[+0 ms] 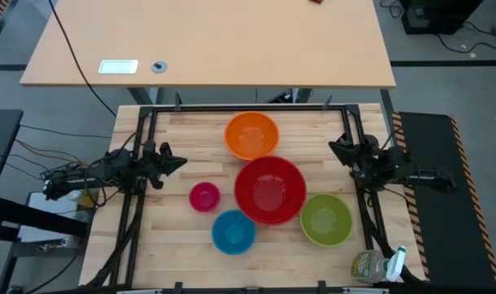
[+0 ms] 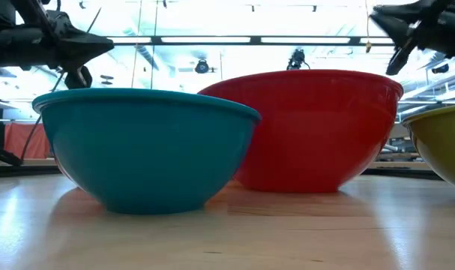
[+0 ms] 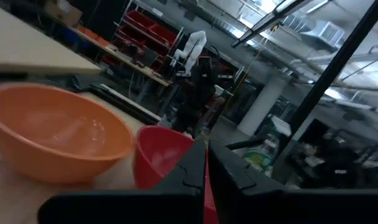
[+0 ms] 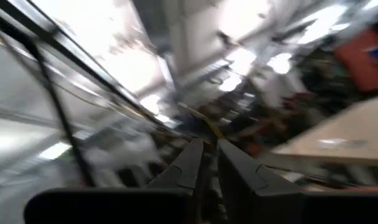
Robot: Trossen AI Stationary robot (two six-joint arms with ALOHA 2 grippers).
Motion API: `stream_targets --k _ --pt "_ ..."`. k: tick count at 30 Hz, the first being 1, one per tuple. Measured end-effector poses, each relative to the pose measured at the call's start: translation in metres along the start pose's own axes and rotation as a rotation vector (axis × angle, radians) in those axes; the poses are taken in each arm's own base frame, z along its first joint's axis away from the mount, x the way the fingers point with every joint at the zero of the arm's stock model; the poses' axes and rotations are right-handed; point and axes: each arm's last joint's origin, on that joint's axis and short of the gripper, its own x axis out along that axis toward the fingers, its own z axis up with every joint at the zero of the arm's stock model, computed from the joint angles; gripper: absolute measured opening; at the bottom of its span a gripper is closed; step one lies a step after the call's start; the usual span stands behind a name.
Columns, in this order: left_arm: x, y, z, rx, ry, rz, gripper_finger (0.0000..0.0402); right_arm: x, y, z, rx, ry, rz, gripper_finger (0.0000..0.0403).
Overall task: Nest bowls inside each other
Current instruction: Stack the orange bowl on top of the large red bowl
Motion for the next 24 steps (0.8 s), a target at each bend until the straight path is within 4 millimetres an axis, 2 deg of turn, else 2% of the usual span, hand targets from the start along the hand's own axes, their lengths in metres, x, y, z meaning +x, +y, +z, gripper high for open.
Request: stream_targets --k 4,7,9,12,16,21,24 --pt "0.002 0.002 0.001 0.082 -0.037 0.084 0.0023 0.012 -0.001 0.008 -0.106 0.119 -0.196 0.004" --pt "0.005 0.006 0.004 0.077 -0.122 0.229 0.0023 0.024 -0.005 0.013 -0.202 0.238 -0.377 0.0022" --pt "0.007 0.009 0.004 0.071 -0.152 0.318 0.0024 0.036 -0.008 0.018 -0.259 0.288 -0.458 0.001" --pt "0.011 0.011 0.002 0.091 -0.144 0.364 0.0038 0.057 -0.014 0.023 -0.324 0.35 -0.535 0.0007" --pt "0.019 0.012 0.0 0.115 -0.119 0.373 0.0085 0.086 -0.031 0.023 -0.356 0.456 -0.602 0.0018" --pt "0.028 0.016 -0.005 0.169 -0.051 0.406 0.0159 0.114 -0.07 0.01 -0.363 0.575 -0.676 0.0021" --pt "0.035 0.014 0.0 0.202 -0.006 0.439 0.0193 0.126 -0.093 0.002 -0.344 0.657 -0.696 0.0026"
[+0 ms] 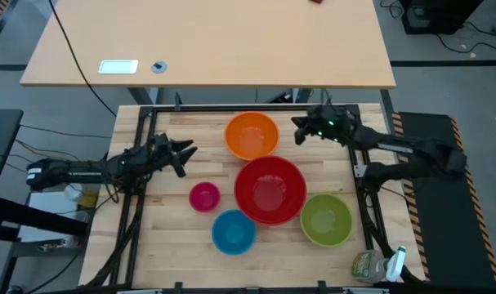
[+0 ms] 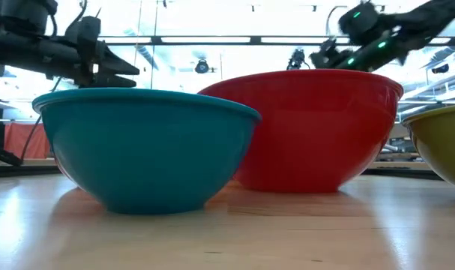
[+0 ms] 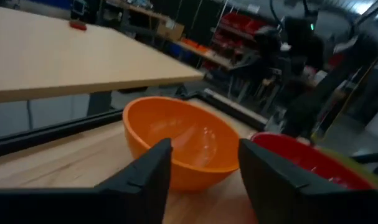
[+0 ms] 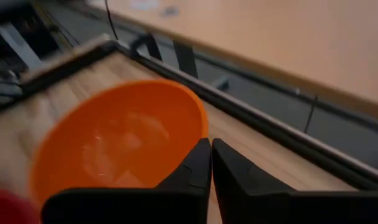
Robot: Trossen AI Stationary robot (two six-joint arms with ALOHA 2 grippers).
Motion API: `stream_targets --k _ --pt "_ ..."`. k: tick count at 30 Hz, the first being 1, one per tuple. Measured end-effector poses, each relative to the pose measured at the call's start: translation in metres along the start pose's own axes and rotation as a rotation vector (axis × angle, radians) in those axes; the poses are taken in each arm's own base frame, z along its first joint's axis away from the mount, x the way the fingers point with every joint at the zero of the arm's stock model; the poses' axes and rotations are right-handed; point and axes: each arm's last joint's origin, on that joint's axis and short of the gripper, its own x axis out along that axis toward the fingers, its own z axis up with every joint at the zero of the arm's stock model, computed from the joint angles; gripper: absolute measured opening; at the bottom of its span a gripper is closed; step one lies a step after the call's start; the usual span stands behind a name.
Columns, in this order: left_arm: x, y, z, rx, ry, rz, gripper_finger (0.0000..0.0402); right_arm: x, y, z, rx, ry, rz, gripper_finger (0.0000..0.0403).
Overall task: Nest bowls inside each other
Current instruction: Stack the orange bowl on top of the large red bowl
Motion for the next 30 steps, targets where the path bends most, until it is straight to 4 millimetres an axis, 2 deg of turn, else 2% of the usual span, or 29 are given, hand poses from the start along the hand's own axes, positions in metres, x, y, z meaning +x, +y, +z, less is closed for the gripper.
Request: stream_targets --k 3,6,11,14,18,22,30 --pt "0.007 -0.004 0.009 0.059 0.056 0.035 0.0211 0.024 -0.008 0.002 0.012 0.08 -0.018 0.0046" --pt "0.013 -0.009 0.019 0.1 0.107 0.064 0.0219 0.047 -0.012 0.001 0.022 0.152 -0.013 0.0086" --pt "0.022 -0.019 0.028 0.129 0.185 0.076 0.022 0.077 -0.009 0.007 0.026 0.293 -0.003 0.0163" --pt "0.024 -0.024 0.028 0.141 0.219 0.062 0.022 0.092 -0.003 0.013 0.011 0.396 -0.015 0.0188" --pt "0.025 -0.03 0.029 0.141 0.225 0.039 0.022 0.108 0.004 0.025 -0.008 0.453 0.001 0.0191" --pt "0.026 -0.029 0.03 0.116 0.219 0.044 0.022 0.125 0.006 0.03 -0.017 0.488 -0.001 0.0175" --pt "0.028 -0.026 0.034 0.107 0.188 0.069 0.022 0.15 0.01 0.019 -0.061 0.61 -0.006 0.0118"
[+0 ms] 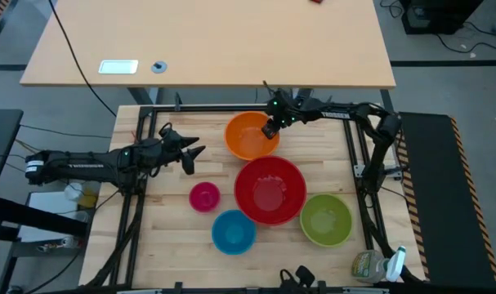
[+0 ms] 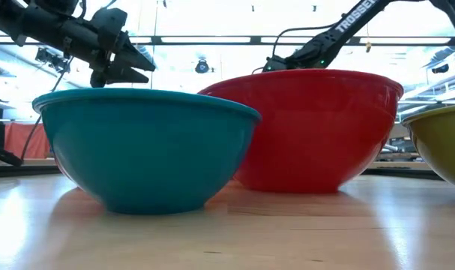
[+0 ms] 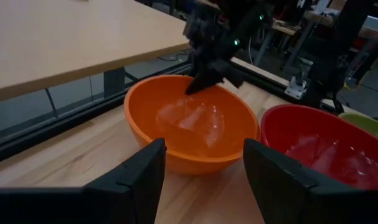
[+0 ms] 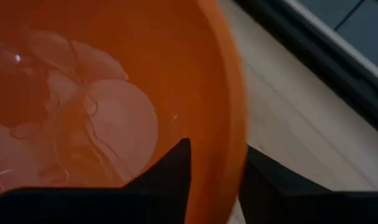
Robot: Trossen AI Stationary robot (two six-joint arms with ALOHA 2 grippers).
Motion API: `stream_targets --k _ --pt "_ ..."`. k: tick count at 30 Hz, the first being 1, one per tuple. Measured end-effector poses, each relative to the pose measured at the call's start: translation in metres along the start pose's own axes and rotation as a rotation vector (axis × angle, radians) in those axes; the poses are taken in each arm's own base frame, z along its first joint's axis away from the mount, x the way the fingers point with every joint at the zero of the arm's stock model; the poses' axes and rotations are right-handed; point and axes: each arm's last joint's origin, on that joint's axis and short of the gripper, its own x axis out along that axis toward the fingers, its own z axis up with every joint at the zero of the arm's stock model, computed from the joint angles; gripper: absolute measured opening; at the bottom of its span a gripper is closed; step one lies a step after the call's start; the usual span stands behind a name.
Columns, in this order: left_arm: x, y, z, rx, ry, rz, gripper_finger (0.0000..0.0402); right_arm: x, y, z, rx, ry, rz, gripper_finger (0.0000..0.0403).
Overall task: Nest bowls inside each other
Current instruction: Stack the orange bowl on top of the large red bowl
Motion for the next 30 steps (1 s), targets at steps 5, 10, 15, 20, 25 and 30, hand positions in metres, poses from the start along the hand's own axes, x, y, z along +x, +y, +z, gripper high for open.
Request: stream_targets --k 5,10,15,20,25,30 --pt "0.0 0.001 0.0 0.0 0.001 0.007 0.0219 0.003 0.004 -0.002 -0.041 0.024 -0.005 0.0061" --pt "0.0 0.001 0.0 0.001 0.0 0.006 0.0219 -0.006 0.007 0.0 -0.051 0.01 0.024 0.0018" --pt "0.0 0.0 0.0 0.008 0.001 0.001 0.0219 -0.008 0.005 0.003 -0.036 -0.026 0.004 0.0022" --pt "0.0 0.0 0.0 0.012 0.0 0.001 0.0219 -0.015 0.005 0.01 -0.043 -0.072 0.001 0.0018" --pt "0.0 -0.001 0.0 0.033 0.0 -0.007 0.0219 -0.043 0.011 0.025 -0.067 -0.151 0.082 0.0017" --pt "-0.002 -0.006 0.002 0.078 -0.027 -0.042 0.0219 -0.083 0.02 0.037 -0.101 -0.227 0.261 0.0018"
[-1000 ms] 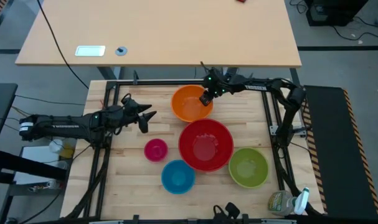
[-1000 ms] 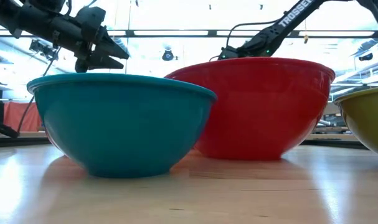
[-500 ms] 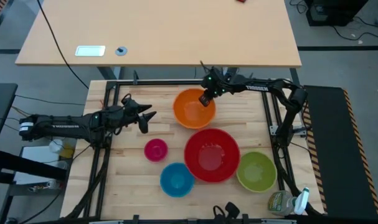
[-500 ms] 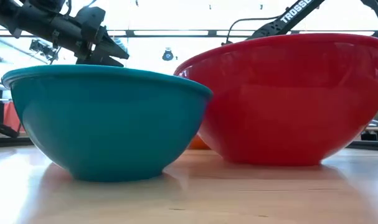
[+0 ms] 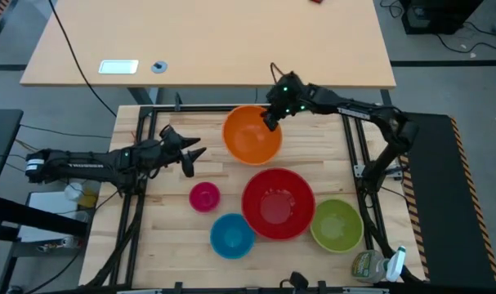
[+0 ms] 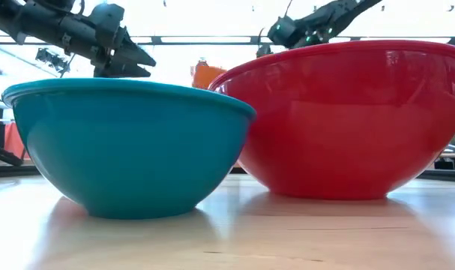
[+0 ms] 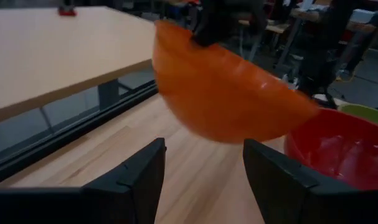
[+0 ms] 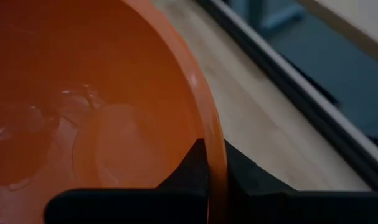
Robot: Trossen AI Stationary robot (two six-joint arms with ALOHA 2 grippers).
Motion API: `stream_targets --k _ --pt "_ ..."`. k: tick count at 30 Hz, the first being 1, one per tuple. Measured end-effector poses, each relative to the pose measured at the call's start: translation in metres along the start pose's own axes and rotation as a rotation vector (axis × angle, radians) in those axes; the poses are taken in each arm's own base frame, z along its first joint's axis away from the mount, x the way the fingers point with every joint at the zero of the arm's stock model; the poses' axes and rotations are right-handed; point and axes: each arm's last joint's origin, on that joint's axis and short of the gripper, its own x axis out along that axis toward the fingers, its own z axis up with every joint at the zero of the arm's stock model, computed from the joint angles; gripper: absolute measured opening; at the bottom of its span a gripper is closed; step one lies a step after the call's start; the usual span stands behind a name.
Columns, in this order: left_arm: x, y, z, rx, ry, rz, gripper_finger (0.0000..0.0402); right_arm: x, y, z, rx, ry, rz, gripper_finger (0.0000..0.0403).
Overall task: Nest bowls inside each other
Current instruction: Stack the orange bowl on top of the large red bowl
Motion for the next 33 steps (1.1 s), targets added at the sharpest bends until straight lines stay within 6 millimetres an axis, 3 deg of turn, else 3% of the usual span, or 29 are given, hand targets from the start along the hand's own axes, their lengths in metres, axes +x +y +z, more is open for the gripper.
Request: stream_targets --k 4,7,17,22,26,33 --pt "-0.003 -0.007 0.001 0.043 -0.021 -0.051 0.0219 -0.027 0.019 0.006 -0.034 -0.008 0.192 0.002" --pt "-0.005 -0.013 0.001 0.072 -0.03 -0.087 0.0219 -0.039 0.041 -0.004 -0.088 0.069 0.266 0.0021" --pt "-0.01 -0.023 0.009 0.103 -0.118 -0.162 0.0219 -0.052 0.126 -0.057 -0.352 0.394 0.189 0.0023" --pt "-0.01 -0.024 0.011 0.082 -0.143 -0.172 0.0219 -0.034 0.155 -0.079 -0.443 0.471 0.098 0.0025" --pt "-0.01 -0.024 0.012 0.068 -0.147 -0.173 0.0219 -0.013 0.167 -0.093 -0.514 0.524 0.024 0.0037" --pt "-0.011 -0.026 0.011 0.034 -0.142 -0.185 0.0219 0.014 0.173 -0.107 -0.576 0.575 -0.007 0.0113"
